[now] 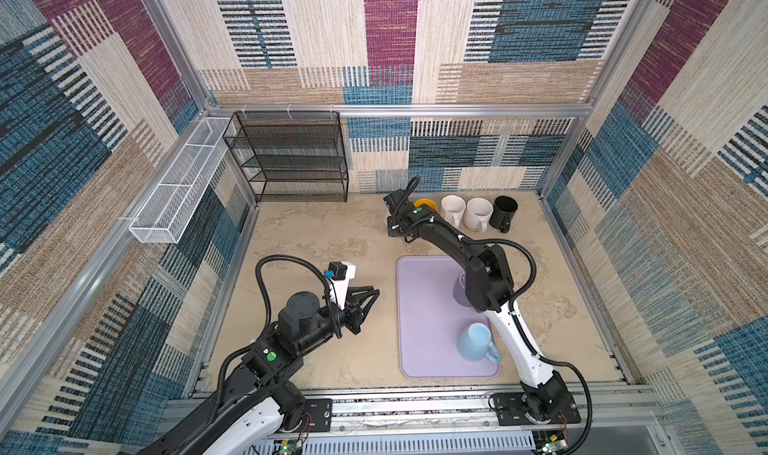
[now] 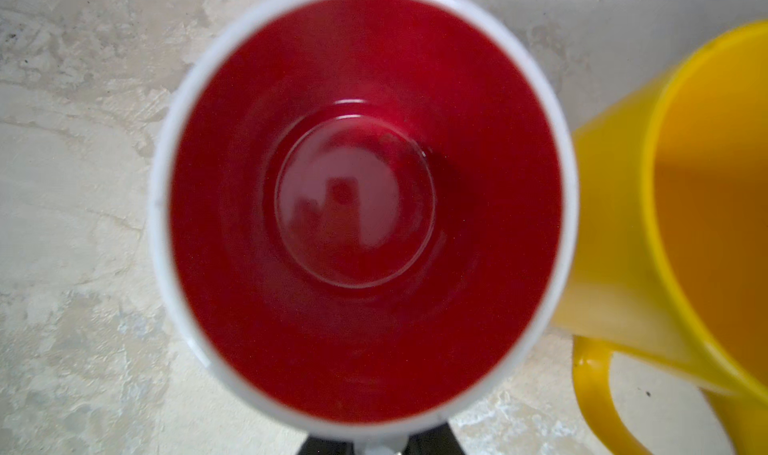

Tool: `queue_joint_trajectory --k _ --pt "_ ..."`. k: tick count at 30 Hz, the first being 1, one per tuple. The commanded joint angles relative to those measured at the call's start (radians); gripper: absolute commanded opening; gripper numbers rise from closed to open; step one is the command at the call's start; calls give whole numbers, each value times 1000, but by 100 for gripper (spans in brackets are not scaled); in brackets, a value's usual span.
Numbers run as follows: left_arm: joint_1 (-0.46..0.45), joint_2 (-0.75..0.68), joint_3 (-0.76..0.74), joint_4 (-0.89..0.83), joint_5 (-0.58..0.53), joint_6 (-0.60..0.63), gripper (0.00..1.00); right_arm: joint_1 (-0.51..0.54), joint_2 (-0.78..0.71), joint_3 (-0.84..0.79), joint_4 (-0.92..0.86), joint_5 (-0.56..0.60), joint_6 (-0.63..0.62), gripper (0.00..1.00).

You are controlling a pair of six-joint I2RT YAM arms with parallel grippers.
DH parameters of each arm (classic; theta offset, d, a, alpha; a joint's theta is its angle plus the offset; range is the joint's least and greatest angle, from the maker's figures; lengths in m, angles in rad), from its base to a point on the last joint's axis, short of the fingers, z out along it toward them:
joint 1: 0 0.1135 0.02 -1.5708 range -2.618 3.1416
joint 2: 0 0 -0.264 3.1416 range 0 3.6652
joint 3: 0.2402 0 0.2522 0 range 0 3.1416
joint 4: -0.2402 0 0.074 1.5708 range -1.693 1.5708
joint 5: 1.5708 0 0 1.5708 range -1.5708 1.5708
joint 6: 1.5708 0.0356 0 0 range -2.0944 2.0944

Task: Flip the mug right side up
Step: 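Carry the white mug with the right gripper beside the yellow mug and lower it upright, then open the right gripper and raise it off the upright white mug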

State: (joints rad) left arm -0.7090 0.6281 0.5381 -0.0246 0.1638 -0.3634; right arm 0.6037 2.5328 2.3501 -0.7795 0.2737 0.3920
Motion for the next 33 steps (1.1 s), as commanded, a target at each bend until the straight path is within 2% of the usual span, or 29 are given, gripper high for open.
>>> queue_joint_trajectory --k 1,8,21,25,33 --pt "2 -4 -4 -9 -3 28 22 1 20 40 0 53 3 0" --pt "2 -27 -12 -6 -7 30 22 1 40 59 -26 81 16 0" --pt "2 -29 -10 -9 -12 32 22 -7 66 89 -6 65 27 0" --pt "2 -29 -10 -7 -9 31 22 -10 63 89 0 55 24 13" --pt "2 -22 -9 -1 -14 33 22 -10 14 89 3 13 15 32"
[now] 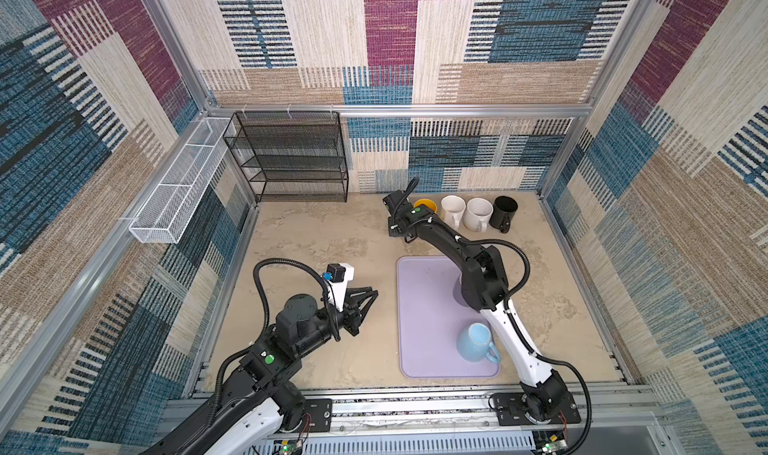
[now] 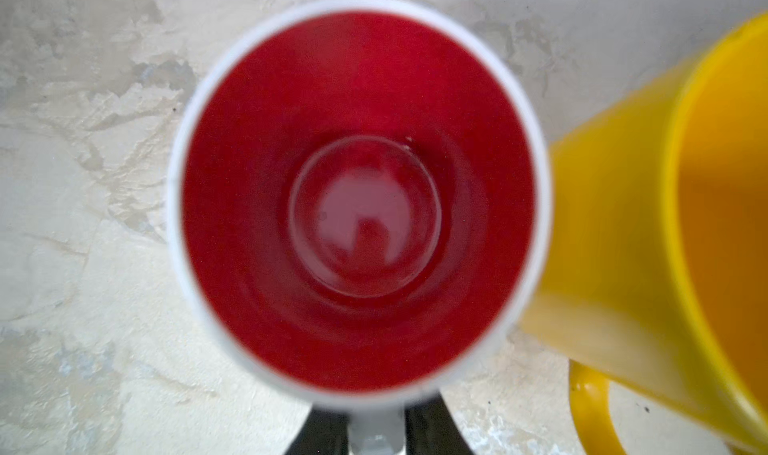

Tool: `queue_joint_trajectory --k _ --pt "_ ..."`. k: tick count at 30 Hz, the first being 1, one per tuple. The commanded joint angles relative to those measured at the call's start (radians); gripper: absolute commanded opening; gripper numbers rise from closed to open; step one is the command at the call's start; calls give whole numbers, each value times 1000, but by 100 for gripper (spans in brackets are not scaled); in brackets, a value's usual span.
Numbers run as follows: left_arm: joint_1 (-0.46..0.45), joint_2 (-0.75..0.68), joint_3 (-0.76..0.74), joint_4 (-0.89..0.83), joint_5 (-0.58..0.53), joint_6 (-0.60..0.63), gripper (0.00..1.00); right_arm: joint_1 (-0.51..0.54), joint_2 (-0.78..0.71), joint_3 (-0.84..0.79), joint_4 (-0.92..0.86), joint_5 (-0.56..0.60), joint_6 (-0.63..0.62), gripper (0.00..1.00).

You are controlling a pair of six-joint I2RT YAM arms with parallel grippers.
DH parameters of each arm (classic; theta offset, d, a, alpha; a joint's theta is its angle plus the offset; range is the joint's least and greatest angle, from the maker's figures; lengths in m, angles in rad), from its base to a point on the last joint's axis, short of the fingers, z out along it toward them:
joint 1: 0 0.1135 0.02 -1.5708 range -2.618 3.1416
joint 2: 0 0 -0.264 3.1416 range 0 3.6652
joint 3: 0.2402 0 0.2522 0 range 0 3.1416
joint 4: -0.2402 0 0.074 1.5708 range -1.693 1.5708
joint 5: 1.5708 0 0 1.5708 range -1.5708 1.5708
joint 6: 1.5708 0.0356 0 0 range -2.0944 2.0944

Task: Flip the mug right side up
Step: 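Open the right gripper and raise it off the upright white mug, then lower the right gripper onto the upside-down purple mug and close on its handle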

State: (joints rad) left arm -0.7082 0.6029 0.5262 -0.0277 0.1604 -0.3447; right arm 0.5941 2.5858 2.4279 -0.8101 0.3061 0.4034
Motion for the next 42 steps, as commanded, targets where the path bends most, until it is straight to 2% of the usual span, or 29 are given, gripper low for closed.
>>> queue_joint_trajectory --k 1,7,10,13,16,20,23,31,42 --pt "1 5 3 4 -12 15 22 0 -52 10 35 -24 2 34" --pt "1 18 8 9 -11 17 22 1 -136 -2 0 -34 -18 38" --pt "1 18 7 4 -18 19 22 11 -240 -105 16 -45 -56 37" --pt "1 17 8 -10 -34 23 22 18 -401 -301 95 -85 -100 37" --pt "1 13 15 -34 -49 25 23 19 -610 -572 201 -121 -138 36" --pt "1 8 7 -24 -32 18 23 19 -912 -952 333 -126 -166 37" --pt "1 13 -14 19 -11 3 23 19 -1087 -1129 332 -95 -167 38" --pt "1 64 -17 49 14 -5 23 19 -1316 -1342 127 -19 -69 38" --pt "2 69 -12 41 19 0 24 19 -1450 -1506 -17 -59 88 41"
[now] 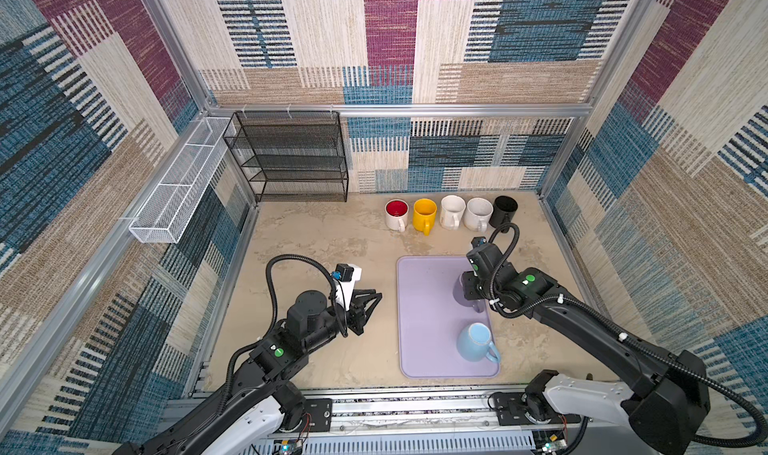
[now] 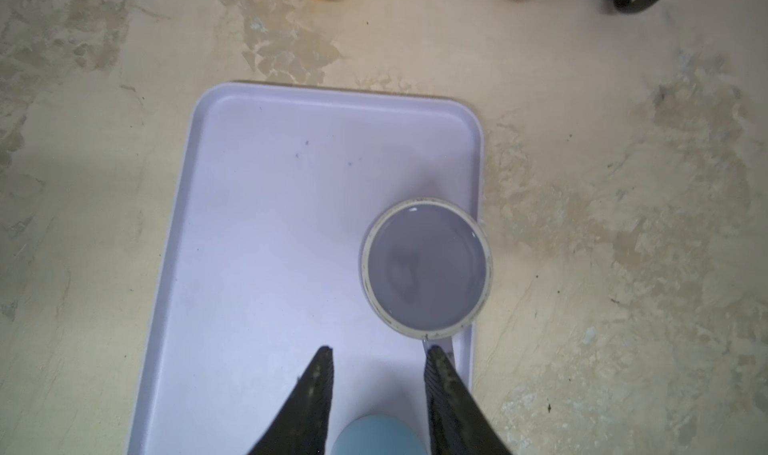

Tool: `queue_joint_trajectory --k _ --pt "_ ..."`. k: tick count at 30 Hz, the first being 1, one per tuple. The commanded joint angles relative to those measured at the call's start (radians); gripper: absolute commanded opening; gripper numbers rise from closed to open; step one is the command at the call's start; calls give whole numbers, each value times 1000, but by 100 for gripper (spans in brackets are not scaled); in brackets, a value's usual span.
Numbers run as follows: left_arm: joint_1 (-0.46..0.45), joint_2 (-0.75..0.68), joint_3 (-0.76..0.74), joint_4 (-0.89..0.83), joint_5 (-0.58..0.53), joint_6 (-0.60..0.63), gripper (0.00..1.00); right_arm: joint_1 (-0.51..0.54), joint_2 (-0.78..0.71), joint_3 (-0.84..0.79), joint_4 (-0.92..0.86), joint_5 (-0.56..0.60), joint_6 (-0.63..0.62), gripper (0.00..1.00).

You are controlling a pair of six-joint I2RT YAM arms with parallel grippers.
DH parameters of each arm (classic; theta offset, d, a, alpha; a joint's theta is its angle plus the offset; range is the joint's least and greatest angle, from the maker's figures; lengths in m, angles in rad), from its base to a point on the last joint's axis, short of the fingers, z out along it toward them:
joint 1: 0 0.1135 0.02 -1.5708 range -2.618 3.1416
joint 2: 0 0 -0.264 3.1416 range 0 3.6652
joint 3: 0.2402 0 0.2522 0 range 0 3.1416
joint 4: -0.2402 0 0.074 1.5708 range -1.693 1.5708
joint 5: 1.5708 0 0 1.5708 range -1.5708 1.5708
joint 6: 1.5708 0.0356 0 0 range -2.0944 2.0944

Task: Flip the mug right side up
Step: 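Lower the right gripper onto the upside-down purple mug and close on its handle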

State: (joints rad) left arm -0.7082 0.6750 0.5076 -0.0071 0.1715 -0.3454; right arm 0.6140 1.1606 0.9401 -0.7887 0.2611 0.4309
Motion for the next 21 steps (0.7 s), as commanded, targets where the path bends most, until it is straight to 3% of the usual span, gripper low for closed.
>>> queue_joint_trajectory --k 1,12,21 --pt "1 -2 6 23 9 -1 24 -2 -40 -34 -32 -21 67 45" --pt "1 13 9 28 22 -15 24 -12 -18 -145 11 -10 109 47" --pt "1 9 16 13 23 -13 24 -81 20 -170 91 -66 48 45"
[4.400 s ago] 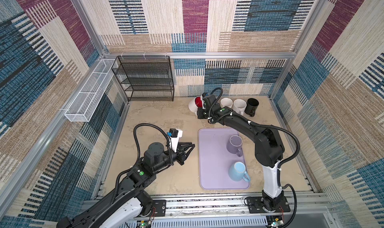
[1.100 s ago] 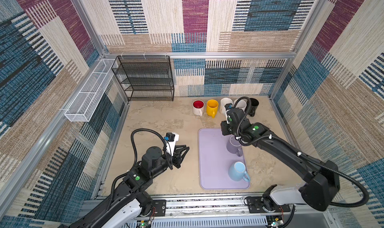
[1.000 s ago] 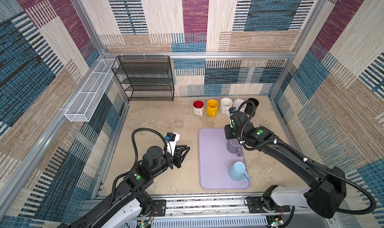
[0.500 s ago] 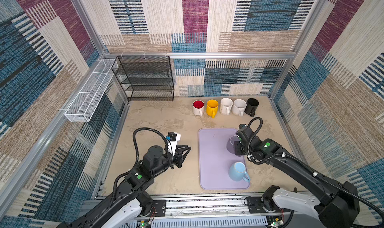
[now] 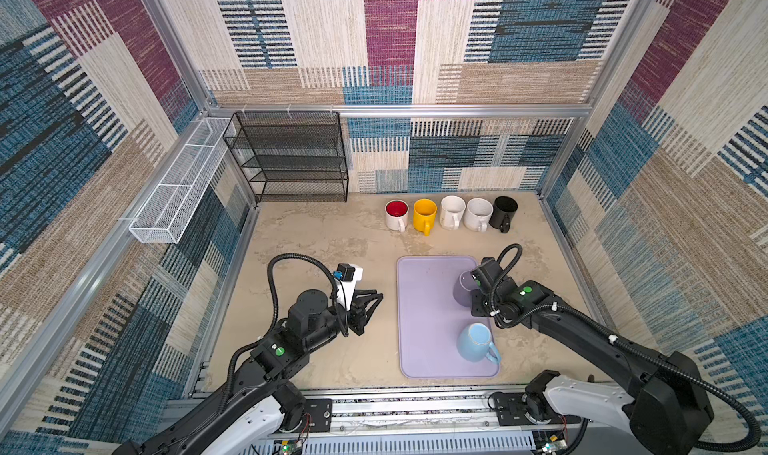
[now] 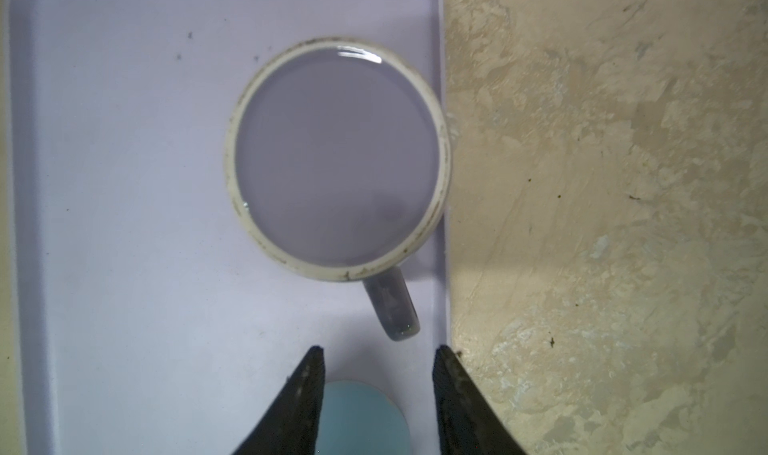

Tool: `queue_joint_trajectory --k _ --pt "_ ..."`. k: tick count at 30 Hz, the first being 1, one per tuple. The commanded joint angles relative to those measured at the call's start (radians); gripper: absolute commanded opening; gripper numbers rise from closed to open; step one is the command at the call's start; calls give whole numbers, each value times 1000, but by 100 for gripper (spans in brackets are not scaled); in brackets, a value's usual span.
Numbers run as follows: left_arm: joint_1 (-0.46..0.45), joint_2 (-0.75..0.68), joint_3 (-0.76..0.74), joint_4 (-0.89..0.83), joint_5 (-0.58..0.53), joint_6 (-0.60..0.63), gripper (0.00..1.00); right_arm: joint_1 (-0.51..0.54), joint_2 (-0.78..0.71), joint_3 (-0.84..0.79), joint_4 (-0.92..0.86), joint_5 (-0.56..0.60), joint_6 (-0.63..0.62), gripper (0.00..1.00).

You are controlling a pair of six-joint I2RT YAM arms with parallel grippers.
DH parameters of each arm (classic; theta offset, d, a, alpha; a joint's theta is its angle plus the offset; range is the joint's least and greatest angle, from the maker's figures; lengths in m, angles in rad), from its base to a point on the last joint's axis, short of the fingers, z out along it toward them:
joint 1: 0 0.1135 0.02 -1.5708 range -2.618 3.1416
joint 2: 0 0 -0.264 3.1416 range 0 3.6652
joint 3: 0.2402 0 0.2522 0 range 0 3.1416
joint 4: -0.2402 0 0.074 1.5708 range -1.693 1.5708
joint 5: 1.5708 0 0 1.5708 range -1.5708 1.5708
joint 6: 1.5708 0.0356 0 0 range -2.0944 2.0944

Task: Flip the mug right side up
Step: 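Lower the right gripper onto the upside-down purple mug and close on its handle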

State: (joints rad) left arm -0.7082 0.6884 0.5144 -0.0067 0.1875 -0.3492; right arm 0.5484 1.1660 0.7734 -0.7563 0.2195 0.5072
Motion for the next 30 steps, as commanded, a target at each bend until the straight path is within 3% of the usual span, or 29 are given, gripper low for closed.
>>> queue_joint_trajectory --k 1,14,30 --pt "2 -4 9 13 7 -10 24 -22 22 -1 66 -33 -35 44" --pt "1 -19 6 1 -16 -2 24 -53 127 35 140 -99 -111 35" --pt "1 -15 13 -3 -19 -5 24 -52 263 114 159 -83 -134 35"
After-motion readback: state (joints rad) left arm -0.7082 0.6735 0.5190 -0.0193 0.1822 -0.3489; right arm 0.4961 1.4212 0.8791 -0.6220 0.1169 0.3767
